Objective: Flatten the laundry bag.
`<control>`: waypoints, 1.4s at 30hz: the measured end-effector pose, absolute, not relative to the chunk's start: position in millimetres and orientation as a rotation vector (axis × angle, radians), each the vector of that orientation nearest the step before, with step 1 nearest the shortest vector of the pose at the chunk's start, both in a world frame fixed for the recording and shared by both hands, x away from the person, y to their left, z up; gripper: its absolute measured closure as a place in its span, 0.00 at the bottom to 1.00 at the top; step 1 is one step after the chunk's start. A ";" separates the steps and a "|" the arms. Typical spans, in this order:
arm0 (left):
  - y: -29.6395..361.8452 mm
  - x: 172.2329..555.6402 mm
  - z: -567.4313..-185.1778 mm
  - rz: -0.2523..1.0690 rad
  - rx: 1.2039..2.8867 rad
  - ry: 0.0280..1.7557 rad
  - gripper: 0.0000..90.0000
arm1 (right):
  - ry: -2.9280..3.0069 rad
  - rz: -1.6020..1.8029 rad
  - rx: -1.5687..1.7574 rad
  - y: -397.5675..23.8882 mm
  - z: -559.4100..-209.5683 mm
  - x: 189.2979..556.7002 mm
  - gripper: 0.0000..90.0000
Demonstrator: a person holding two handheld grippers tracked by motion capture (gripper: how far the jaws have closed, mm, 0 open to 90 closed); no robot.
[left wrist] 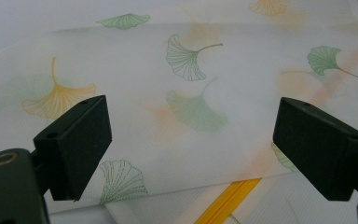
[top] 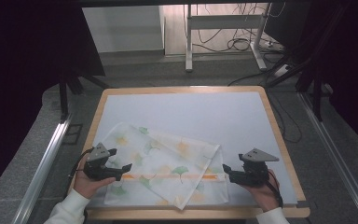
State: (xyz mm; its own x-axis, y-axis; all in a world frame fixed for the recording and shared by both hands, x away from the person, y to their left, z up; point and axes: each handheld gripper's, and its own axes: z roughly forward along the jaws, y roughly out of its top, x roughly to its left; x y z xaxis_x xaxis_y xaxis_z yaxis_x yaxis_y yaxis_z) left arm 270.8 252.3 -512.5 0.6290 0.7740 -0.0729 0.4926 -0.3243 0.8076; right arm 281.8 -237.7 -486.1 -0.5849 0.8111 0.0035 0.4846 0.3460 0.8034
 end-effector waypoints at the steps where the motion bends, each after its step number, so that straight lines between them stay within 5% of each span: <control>1: 252.2 270.9 -512.6 0.414 1.993 0.994 0.13 | 2.220 1.120 1.134 -237.5 -485.7 281.6 0.28; 42: 251.7 270.1 -512.4 0.397 1.995 0.991 0.16 | 2.294 1.148 1.083 -222.7 -481.6 280.3 0.34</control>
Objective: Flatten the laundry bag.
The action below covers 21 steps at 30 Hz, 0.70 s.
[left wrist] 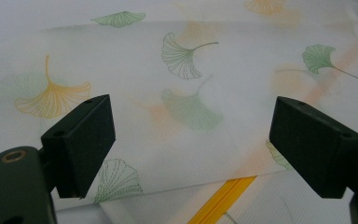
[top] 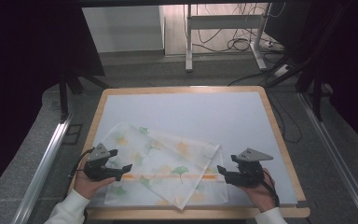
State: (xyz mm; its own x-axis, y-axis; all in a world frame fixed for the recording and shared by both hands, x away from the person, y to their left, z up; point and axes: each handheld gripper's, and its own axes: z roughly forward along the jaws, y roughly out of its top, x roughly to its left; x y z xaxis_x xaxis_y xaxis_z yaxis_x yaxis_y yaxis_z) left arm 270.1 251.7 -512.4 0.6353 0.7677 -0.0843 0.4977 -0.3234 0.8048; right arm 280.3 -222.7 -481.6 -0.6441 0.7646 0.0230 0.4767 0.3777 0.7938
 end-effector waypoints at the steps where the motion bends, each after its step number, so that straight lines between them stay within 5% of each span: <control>1: 251.8 270.1 -512.4 0.396 1.995 0.991 0.16 | 2.297 1.150 1.081 -221.7 -481.6 280.4 0.35; 21: 251.7 270.1 -512.3 0.390 1.992 0.992 0.16 | 2.350 1.175 1.029 -203.4 -475.4 278.9 0.36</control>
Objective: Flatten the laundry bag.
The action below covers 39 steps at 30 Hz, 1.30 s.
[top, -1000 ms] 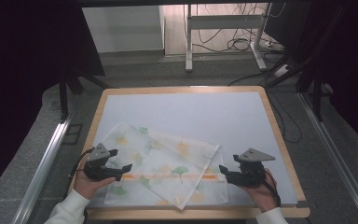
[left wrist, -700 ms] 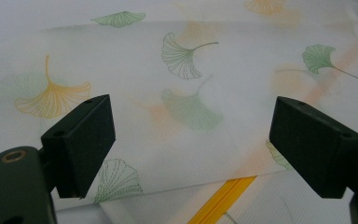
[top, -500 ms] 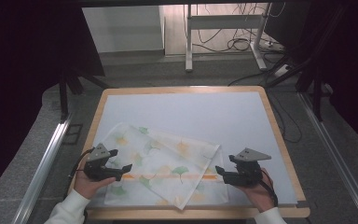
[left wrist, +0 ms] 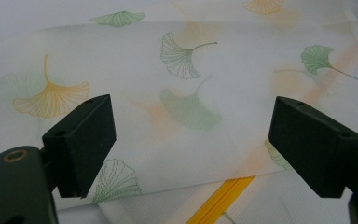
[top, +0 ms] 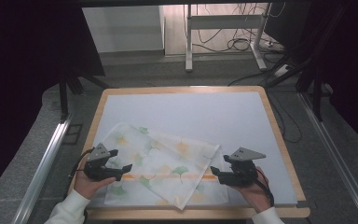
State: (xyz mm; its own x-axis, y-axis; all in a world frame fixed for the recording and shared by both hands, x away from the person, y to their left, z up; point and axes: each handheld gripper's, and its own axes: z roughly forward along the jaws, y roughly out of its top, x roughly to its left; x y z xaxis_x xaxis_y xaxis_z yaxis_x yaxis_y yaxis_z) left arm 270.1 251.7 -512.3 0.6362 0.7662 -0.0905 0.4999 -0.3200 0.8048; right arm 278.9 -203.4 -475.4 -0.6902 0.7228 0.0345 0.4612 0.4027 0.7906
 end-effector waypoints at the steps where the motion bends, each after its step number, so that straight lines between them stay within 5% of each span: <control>1: 251.7 270.2 -512.2 0.388 1.991 0.992 0.16 | 2.355 1.175 1.028 -202.2 -474.7 278.7 0.36; 23: 252.0 269.9 -511.9 0.378 1.989 0.991 0.17 | 2.398 1.218 0.914 -152.7 -446.1 286.1 0.36; 39: 251.9 269.9 -512.3 0.384 1.998 0.987 0.17 | 2.513 1.186 0.848 -122.3 -458.6 285.9 0.37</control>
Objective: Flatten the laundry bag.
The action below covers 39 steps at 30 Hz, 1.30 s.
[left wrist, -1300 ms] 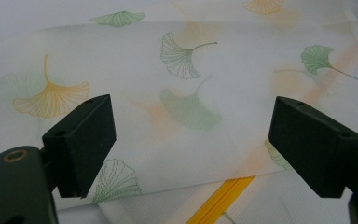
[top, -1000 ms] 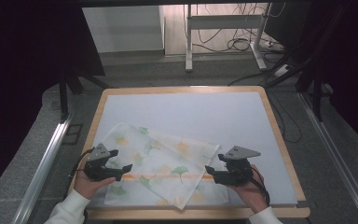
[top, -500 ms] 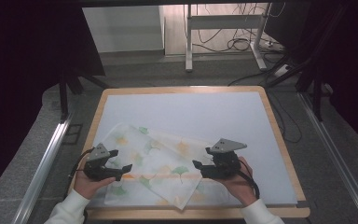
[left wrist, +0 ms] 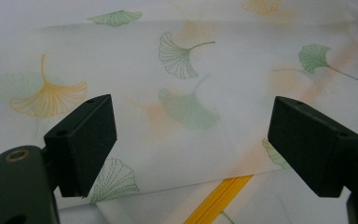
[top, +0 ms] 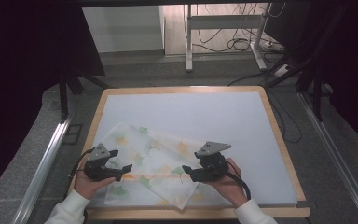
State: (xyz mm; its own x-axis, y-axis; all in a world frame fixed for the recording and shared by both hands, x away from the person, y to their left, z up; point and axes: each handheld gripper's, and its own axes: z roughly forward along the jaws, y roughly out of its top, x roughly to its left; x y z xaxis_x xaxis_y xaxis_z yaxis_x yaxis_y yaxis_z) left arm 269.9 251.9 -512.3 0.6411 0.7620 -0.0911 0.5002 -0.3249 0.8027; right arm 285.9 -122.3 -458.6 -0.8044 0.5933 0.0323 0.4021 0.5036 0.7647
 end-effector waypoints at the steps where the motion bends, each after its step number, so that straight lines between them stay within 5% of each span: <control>1: 251.8 270.0 -512.3 0.384 1.999 0.986 0.17 | 2.519 1.182 0.844 -120.6 -459.5 285.6 0.37; 39: 254.6 270.9 -513.3 0.362 1.986 0.999 0.17 | 2.787 1.013 0.680 -39.5 -498.6 269.4 0.35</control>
State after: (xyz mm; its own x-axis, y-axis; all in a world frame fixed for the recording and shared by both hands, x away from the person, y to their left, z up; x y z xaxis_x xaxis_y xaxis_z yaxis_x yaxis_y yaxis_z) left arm 270.9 254.6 -513.3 0.6372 0.7623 -0.1134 0.5124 -0.3091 0.8012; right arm 269.4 -39.5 -498.6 -0.8954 0.4415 0.0579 0.3756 0.6792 0.6306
